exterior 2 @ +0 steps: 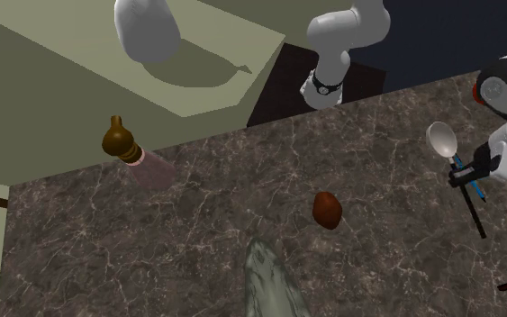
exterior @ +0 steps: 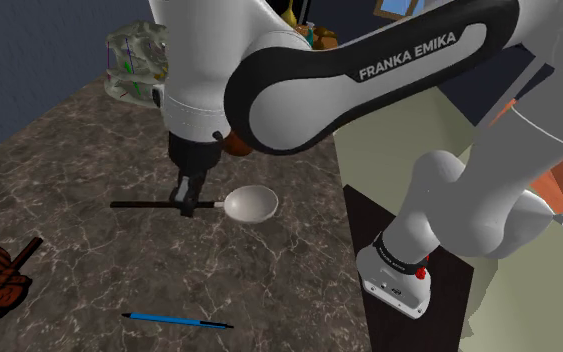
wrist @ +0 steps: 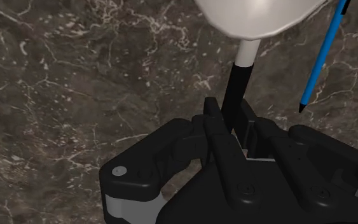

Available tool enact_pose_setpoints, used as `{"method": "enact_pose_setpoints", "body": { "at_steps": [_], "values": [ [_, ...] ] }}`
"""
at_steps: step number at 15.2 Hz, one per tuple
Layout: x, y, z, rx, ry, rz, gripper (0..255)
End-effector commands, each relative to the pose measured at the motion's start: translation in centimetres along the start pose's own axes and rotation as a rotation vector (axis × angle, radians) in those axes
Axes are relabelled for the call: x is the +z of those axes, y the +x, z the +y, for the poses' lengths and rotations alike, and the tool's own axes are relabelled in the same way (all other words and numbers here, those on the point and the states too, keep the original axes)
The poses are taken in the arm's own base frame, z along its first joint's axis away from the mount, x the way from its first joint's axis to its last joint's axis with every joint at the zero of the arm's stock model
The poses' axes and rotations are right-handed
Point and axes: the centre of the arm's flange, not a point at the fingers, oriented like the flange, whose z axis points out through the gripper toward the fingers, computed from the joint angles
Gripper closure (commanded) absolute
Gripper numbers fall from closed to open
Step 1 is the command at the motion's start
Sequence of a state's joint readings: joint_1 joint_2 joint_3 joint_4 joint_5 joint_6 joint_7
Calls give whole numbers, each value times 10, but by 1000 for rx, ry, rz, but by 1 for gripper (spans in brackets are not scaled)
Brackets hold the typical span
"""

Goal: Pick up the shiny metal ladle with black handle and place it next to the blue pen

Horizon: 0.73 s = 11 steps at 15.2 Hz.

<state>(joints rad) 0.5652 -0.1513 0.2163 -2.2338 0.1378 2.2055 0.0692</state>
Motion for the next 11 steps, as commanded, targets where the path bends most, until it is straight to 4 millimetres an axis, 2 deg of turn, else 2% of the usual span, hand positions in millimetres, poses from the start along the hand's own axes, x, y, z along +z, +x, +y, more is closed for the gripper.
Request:
{"method": "enact_pose_setpoints", "body": {
  "at_steps": [1, 11],
  "values": [
    [3, 6, -26, 2, 0, 0, 255],
    [18, 37, -153, 2, 0, 0, 255]
  ]
}}
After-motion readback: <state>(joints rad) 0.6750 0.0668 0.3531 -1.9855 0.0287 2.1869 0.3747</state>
